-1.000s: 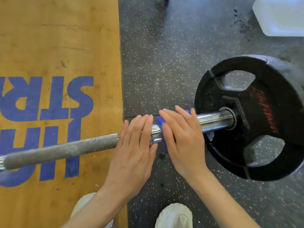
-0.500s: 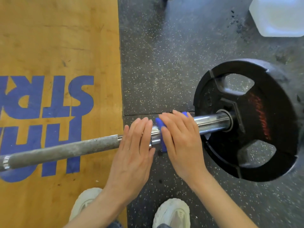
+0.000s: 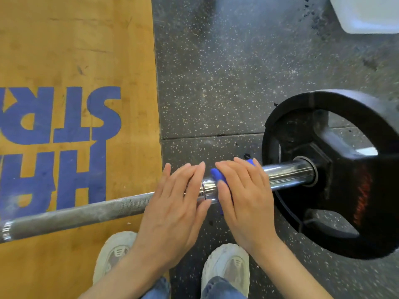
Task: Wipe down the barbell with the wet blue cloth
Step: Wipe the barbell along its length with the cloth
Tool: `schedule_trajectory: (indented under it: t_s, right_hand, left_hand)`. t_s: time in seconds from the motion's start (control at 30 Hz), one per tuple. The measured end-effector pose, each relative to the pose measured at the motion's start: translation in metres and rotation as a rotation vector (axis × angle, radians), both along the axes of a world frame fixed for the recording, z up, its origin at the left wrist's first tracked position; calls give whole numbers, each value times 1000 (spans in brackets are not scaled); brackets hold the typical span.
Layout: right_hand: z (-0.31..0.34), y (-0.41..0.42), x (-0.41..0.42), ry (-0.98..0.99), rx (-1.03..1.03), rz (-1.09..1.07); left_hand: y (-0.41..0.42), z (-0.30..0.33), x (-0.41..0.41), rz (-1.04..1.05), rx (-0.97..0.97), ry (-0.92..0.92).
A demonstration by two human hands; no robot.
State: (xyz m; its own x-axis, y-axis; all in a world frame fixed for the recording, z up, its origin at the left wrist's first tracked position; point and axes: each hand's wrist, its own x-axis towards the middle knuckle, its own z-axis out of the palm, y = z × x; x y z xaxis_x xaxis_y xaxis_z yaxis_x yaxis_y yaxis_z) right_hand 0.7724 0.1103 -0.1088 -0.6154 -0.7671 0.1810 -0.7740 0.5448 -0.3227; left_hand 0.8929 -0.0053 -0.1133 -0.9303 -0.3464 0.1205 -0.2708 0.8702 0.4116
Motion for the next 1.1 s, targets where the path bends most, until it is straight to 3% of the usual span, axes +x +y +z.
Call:
schedule_trajectory:
  t_s: [0.1,0.27,0.4,0.6,0.77,0.93,1.1]
  right_hand:
    - [6,-10,-7,-22,32,-11]
    - [-1,43,27,8,87,74]
    - [4,6,4,-34,75,8]
    - [5,40,30,-26,81,85]
    - [10,1,5,-61,91,-5]
    - [10,44,32,-59,36,67]
    - [21,2,4,-103,282,15]
  left_hand:
    - [5,-1,3,-13,12,-2]
    - [13,0,12,-42,20,11]
    - [18,-3,15,-43,13,-12]
    - [21,-1,17,-38,-2,-16]
    - [27,-3,21,-52,-47,-49]
    - [30,-2,30,-107,-79,-47]
    - [29,0,37,-168,-100,-32]
